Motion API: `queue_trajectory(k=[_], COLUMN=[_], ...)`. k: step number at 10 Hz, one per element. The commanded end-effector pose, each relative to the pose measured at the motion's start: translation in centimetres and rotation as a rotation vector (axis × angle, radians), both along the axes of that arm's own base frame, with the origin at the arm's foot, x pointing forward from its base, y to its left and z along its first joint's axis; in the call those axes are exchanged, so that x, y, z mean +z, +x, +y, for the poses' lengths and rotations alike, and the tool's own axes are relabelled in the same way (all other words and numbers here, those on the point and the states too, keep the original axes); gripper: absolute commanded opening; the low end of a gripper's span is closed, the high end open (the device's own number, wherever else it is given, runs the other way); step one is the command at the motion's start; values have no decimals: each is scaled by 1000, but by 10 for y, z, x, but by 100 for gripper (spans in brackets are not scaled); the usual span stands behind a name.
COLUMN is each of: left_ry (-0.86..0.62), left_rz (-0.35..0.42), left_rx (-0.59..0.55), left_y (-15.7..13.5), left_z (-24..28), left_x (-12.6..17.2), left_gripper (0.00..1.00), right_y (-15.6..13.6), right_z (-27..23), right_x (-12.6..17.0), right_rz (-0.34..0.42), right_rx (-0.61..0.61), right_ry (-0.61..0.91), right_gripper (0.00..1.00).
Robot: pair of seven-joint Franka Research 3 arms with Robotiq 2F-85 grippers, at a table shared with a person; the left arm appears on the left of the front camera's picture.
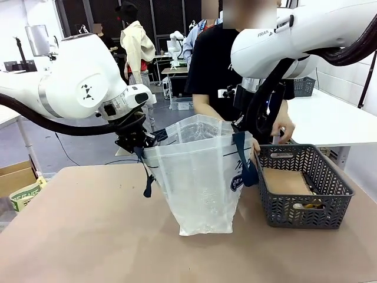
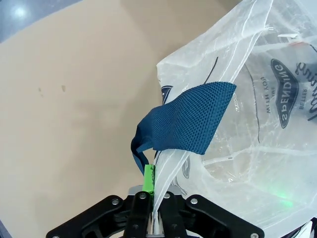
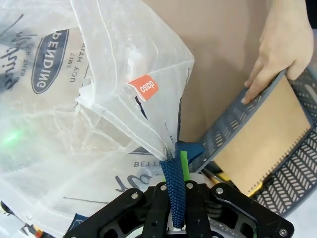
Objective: Transfer purchased items from the store into the shopping bag.
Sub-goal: Open the Reusable shopping bag in the center of the table, then move the Reusable shopping bag to the right side of the table.
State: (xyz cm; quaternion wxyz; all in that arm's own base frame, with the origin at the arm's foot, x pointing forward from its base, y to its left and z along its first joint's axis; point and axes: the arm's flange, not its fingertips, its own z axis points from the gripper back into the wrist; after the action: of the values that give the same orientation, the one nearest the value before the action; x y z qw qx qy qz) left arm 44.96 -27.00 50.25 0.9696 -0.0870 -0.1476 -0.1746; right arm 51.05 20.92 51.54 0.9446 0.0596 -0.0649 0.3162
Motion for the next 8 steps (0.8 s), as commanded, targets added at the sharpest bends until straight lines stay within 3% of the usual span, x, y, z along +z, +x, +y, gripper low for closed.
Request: queue_trajectory(k=[1,8], left_ry=[-10,-10], left_rz=[3,3], left_rx=[10,10], left_y=[-2,-2], left_z=[2,2], left_x=[1,1], left_gripper=[0,0], right_y=[-1,-1], right_z=[-2,-2], right_x=[1,1], right_rz=[2,2], right_rx=[-14,-14], right_ry=[2,2], right_gripper=[0,0])
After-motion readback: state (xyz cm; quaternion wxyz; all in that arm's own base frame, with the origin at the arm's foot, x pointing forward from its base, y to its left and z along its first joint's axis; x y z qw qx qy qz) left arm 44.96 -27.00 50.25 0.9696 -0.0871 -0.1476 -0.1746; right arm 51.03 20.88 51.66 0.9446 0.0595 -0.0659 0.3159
